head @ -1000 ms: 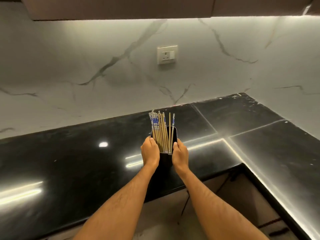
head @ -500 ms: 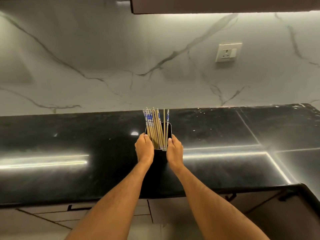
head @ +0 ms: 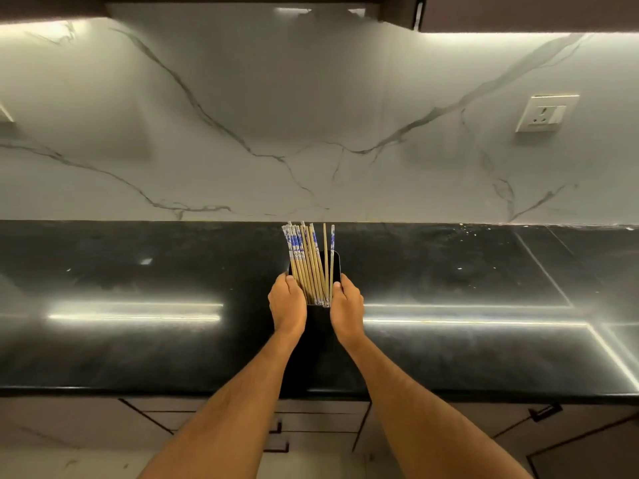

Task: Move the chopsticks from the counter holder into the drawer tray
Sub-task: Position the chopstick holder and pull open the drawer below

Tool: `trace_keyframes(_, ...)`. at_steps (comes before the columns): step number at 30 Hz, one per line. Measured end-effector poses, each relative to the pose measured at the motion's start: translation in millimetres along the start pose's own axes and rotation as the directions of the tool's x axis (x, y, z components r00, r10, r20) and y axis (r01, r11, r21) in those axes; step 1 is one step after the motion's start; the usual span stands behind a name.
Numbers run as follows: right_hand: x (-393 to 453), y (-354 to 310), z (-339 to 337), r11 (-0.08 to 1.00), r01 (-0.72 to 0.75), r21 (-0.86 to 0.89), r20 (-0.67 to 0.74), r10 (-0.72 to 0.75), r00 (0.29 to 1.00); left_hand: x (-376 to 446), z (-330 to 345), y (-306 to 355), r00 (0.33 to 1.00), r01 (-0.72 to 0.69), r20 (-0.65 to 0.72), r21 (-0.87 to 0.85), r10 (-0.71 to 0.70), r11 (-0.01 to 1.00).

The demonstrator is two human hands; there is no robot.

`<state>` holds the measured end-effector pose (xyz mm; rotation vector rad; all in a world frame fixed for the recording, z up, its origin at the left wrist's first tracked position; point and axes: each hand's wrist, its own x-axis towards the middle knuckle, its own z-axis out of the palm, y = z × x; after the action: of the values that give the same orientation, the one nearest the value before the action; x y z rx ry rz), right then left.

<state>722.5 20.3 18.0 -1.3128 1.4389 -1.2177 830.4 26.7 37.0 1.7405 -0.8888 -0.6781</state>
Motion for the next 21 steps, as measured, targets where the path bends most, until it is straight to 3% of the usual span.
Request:
trace_keyframes(9, -29.1, -7.6, 117.3, 0.997, -0.07, 0.012, -0.016, 0.071, 0.997, 65.7, -94.6, -58.6, 0.995, 0.005, 0.1, 0.024, -0.007, 1.0)
trace_keyframes(21, -20.8, -1.9, 145.5, 0.991, -0.132, -0.034, 0.009, 0.133, 0.991, 87.8, -107.1, -83.3, 0.972, 0.077, 0.228, -0.068, -0.059, 0.995)
